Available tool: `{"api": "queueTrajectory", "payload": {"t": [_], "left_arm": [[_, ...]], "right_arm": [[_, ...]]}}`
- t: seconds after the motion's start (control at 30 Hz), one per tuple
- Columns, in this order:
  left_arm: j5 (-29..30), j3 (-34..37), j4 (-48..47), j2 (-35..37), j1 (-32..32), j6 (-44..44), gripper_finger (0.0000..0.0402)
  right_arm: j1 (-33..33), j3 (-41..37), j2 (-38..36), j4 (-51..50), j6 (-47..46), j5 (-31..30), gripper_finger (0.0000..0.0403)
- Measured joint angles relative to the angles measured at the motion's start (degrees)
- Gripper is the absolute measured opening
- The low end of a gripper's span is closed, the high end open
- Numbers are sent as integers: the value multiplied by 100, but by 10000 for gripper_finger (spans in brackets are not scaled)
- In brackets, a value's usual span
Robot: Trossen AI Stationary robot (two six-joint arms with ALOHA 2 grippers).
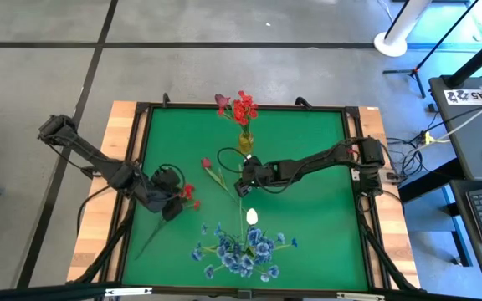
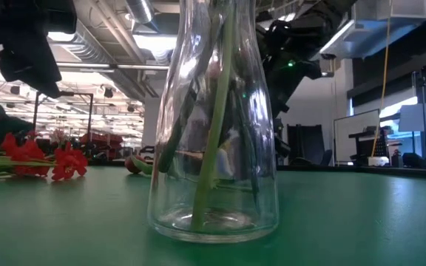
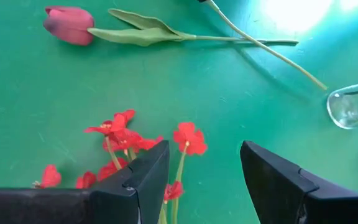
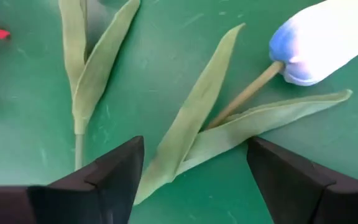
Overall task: Sort flowers into vase by color
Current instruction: Put the white tulip into the transparent vase
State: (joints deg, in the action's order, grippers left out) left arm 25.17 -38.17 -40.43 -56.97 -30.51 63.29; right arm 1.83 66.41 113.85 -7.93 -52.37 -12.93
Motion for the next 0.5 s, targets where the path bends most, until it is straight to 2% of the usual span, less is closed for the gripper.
{"api": "queueTrajectory", "payload": {"t": [0.17,0.5], "left_arm": [[41,0,-36,0,29,-131,193],[91,0,-67,0,-4,-150,193]], "right_arm": [[7,361,137,-681,14,-116,225],[-3,631,86,-1468,294,-153,19]]}}
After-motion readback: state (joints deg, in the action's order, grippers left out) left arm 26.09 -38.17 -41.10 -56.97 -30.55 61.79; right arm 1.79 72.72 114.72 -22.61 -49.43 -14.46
